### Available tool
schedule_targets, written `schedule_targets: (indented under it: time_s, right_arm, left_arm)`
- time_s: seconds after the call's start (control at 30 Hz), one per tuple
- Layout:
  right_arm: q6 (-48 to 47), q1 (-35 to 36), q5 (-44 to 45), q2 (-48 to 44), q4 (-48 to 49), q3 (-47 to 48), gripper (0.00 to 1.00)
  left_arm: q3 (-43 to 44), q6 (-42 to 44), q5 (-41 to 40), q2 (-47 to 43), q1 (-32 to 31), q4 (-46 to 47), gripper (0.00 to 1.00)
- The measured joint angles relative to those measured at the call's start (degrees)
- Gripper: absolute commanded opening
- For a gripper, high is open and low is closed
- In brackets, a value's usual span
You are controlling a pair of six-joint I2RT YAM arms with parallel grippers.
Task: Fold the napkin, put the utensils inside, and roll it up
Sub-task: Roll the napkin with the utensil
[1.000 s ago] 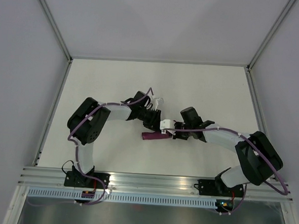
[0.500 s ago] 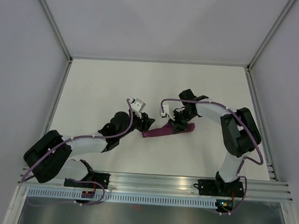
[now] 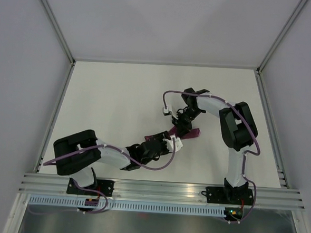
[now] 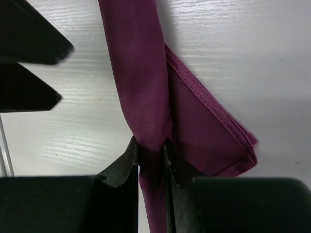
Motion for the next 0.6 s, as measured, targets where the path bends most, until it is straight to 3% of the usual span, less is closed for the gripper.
schedule_targets:
  time_s: [0.4, 0.6]
  right_arm:
    - [2.21, -0.09, -3.17, 3.54, -5.16, 2.99, 0.05]
    - [2.91, -0.09, -4.24, 4.83, -7.63, 3.72, 0.06]
  left_arm:
    - [5.22, 10.69, -1.66, 11.87, -3.28, 0.46, 0.60]
    - [8.15, 12.52, -2.36, 16.22, -3.28, 0.17, 0.54]
